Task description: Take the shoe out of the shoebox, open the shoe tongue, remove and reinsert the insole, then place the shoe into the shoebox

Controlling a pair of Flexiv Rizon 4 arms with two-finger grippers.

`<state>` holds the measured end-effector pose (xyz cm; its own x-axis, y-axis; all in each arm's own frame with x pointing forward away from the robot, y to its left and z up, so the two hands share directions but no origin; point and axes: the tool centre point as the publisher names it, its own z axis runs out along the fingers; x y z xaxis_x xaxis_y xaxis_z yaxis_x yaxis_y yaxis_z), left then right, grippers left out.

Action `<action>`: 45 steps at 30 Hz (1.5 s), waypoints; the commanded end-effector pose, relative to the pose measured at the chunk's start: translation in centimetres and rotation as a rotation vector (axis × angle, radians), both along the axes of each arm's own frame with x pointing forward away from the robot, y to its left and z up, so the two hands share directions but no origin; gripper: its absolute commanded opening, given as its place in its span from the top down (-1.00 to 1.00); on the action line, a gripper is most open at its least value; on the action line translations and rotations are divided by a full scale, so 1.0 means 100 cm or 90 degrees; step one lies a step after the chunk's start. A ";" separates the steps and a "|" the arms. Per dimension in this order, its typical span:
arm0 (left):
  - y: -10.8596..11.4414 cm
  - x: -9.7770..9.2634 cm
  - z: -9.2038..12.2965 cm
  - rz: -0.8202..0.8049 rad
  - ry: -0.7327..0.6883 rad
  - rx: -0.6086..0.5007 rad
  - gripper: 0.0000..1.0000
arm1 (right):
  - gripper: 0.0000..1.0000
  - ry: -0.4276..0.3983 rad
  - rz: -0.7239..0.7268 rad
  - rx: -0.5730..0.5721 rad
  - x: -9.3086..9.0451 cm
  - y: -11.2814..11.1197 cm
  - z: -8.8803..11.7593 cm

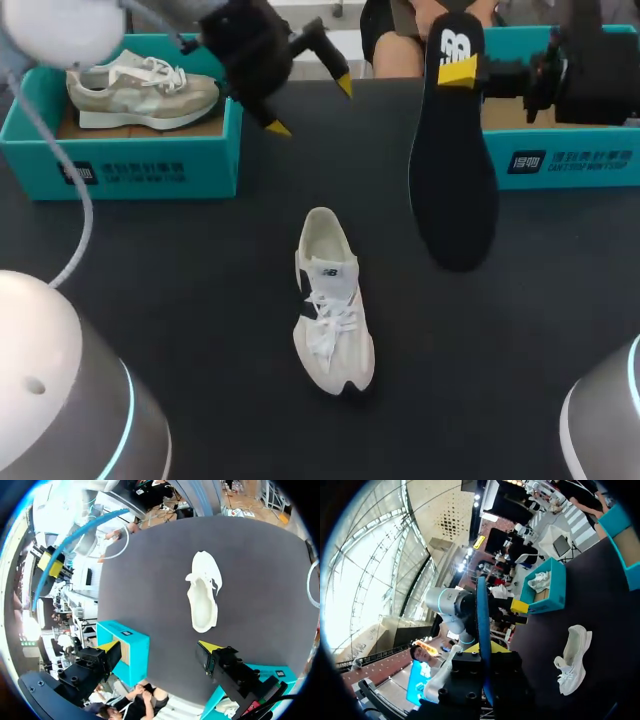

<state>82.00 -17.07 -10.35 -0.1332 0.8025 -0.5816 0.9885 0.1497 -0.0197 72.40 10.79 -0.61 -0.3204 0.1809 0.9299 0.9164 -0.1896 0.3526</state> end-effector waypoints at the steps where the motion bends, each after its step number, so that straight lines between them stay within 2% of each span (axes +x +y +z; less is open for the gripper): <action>1: 0.011 -0.014 0.007 -0.041 -0.042 -0.193 -1.00 | 1.00 0.002 -0.009 -0.001 -0.002 0.009 0.000; 20: 0.011 -0.014 0.007 -0.041 -0.042 -0.193 -1.00 | 1.00 0.002 -0.009 -0.001 -0.002 0.009 0.000; 22: 0.010 -0.020 0.015 -0.020 -0.059 -0.301 -1.00 | 1.00 0.002 -0.009 -0.001 -0.002 0.009 0.000; 24: 0.007 -0.024 0.022 -0.023 -0.087 -0.363 -1.00 | 1.00 0.013 -0.002 0.016 0.008 0.008 0.000; 30: 0.000 -0.027 0.027 -0.072 -0.136 -0.471 -1.00 | 1.00 0.108 0.018 0.055 0.032 -0.004 -0.020; 36: -0.002 -0.032 0.036 -0.090 -0.136 -0.545 -1.00 | 1.00 0.177 0.025 0.077 0.058 -0.008 -0.030; 40: -0.004 -0.038 0.047 -0.102 -0.153 -0.590 -1.00 | 1.00 0.203 0.047 0.097 0.076 0.001 -0.036; 45: -0.010 -0.044 0.058 -0.113 -0.122 -0.596 -1.00 | 1.00 0.262 0.066 0.081 0.086 0.008 -0.044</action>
<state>78.01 -17.83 -4.36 0.1195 0.1285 -0.9845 0.9923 0.0169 0.1226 78.80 10.46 -4.85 0.0468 0.0090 0.9989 0.9849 -0.1670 -0.0446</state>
